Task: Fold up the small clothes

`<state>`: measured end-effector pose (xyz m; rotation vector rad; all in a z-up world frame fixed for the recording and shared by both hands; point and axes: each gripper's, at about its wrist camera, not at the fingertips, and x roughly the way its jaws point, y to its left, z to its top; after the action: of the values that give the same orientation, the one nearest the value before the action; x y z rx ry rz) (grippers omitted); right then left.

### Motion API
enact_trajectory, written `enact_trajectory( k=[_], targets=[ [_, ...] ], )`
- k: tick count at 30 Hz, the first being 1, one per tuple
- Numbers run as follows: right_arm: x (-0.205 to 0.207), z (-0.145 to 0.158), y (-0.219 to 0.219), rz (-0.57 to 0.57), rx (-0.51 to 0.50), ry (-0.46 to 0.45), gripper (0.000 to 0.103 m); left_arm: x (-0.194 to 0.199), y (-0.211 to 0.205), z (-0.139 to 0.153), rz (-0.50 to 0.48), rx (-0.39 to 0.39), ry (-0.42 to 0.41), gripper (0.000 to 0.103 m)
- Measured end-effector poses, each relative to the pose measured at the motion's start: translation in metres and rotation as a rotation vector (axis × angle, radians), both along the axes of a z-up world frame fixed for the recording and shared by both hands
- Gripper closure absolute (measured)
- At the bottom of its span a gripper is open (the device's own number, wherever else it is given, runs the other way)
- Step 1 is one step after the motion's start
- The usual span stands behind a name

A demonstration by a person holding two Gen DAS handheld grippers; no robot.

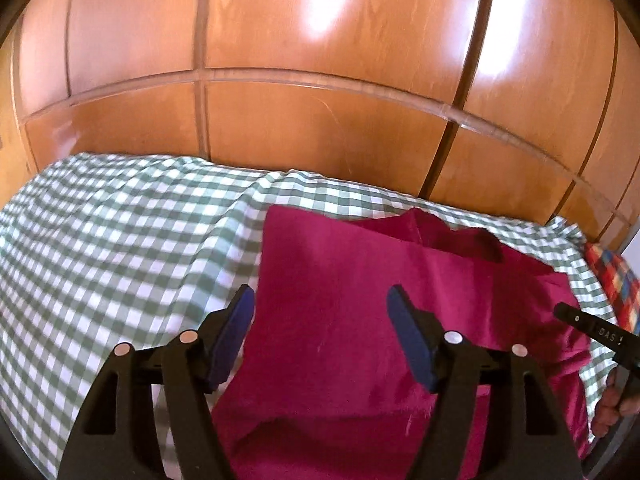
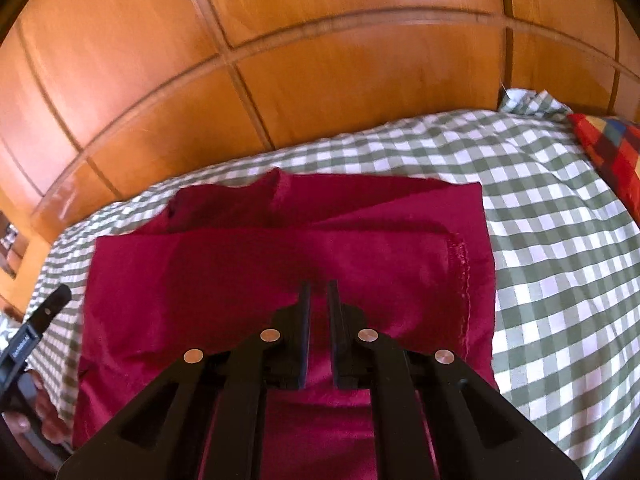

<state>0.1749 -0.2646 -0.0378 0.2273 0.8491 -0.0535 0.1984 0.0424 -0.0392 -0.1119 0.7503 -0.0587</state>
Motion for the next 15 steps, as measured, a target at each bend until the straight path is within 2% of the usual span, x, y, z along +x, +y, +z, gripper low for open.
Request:
enact_trajectory(
  k=[3, 4, 5, 7, 8, 9, 10, 11, 13, 15],
  targets=[
    [0.009, -0.010, -0.011, -0.051, -0.024, 0.012, 0.097, 0.018, -0.009, -0.006, -0.010, 0.036, 0.011, 0.037],
    [0.012, -0.015, -0.014, -0.056, -0.028, 0.009, 0.085, 0.024, -0.010, -0.009, -0.011, 0.045, 0.021, 0.037],
    [0.015, -0.021, -0.016, -0.047, -0.028, -0.001, 0.078, 0.032, -0.011, -0.017, -0.008, 0.057, 0.048, 0.037],
    [0.015, -0.030, -0.015, -0.033, -0.058, -0.036, 0.077, 0.047, -0.009, -0.043, 0.011, 0.083, 0.131, 0.031],
    [0.013, -0.033, -0.013, -0.032, -0.075, -0.059, 0.077, 0.051, -0.003, -0.062, 0.018, 0.061, 0.172, 0.028],
    [0.012, -0.033, -0.012, -0.033, -0.081, -0.069, 0.077, 0.049, 0.007, -0.071, 0.018, -0.017, 0.156, 0.028],
    [0.011, -0.033, -0.013, -0.034, -0.077, -0.078, 0.077, 0.048, 0.016, -0.071, 0.019, -0.079, 0.152, 0.028],
    [0.011, -0.033, -0.013, -0.034, -0.074, -0.081, 0.077, 0.048, 0.019, -0.070, 0.021, -0.097, 0.154, 0.028],
    [0.011, -0.032, -0.012, -0.033, -0.080, -0.083, 0.077, 0.048, 0.015, -0.068, 0.021, -0.067, 0.156, 0.027],
    [0.012, -0.031, -0.011, -0.032, -0.088, -0.080, 0.077, 0.044, 0.007, -0.058, 0.046, 0.002, 0.152, 0.027]
  ],
)
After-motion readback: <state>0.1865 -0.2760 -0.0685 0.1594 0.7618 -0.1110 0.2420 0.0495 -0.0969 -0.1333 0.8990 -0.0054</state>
